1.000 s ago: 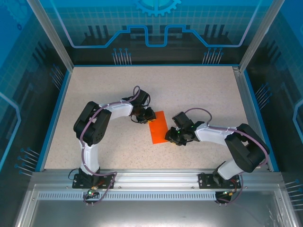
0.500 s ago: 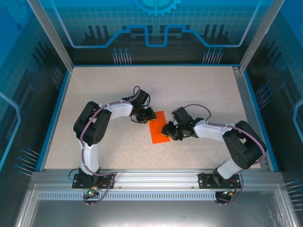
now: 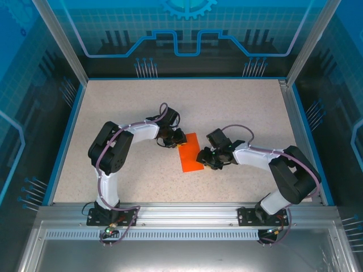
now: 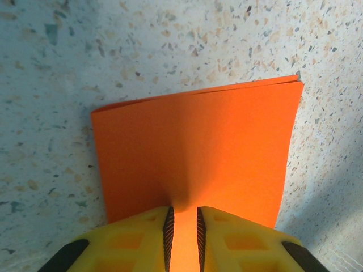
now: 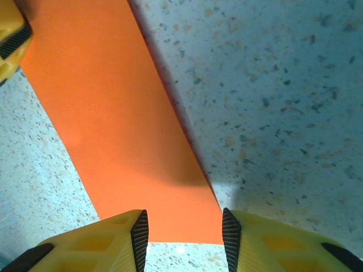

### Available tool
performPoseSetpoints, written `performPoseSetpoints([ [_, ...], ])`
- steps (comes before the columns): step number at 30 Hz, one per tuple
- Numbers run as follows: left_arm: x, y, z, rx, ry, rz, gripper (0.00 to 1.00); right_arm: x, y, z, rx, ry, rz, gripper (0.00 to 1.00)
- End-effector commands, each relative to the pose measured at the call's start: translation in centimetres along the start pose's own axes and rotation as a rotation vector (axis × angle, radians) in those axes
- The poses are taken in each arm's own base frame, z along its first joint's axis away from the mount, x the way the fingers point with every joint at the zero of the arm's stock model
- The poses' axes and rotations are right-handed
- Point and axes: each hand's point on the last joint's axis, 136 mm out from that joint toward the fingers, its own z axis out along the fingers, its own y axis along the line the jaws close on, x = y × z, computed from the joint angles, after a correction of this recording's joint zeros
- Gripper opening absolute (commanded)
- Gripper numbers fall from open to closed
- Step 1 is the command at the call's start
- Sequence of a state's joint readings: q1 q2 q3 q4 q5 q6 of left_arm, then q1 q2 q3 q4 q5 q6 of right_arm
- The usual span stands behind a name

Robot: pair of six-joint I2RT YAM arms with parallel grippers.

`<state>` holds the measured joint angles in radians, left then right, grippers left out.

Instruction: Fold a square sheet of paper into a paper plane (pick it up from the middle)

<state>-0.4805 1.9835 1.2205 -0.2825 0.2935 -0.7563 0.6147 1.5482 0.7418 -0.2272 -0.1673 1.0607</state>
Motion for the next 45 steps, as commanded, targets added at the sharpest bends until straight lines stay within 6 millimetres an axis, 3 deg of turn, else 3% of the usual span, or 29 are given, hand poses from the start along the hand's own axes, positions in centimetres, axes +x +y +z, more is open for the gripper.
performPoseSetpoints([
  [1, 0.6, 1.4, 0.6, -0.029, 0.029, -0.005, 0.22, 0.5, 0.0, 0.1, 0.015, 0.020, -0.015, 0.42],
  [14, 0.8, 1.5, 0.7, -0.025, 0.037, -0.011, 0.22, 1.1, 1.2, 1.9, 0.004, 0.073, -0.050, 0.39],
  [21, 1.0, 1.6, 0.7, -0.025, 0.038, -0.011, 0.22, 0.4, 3.7, 1.0, -0.061, 0.046, -0.097, 0.39],
  [26, 1.0, 1.7, 0.7, -0.027, 0.040, -0.013, 0.22, 0.1, 4.0, 0.9, -0.045, 0.047, -0.120, 0.40],
  [35, 1.1, 1.7, 0.6, -0.029, 0.040, -0.012, 0.21, 1.3, 1.2, -0.2, 0.090, 0.032, -0.087, 0.42],
  [45, 1.2, 1.8, 0.7, -0.027, 0.044, -0.013, 0.21, 1.8, -0.3, 0.7, 0.137, 0.050, -0.059, 0.42],
])
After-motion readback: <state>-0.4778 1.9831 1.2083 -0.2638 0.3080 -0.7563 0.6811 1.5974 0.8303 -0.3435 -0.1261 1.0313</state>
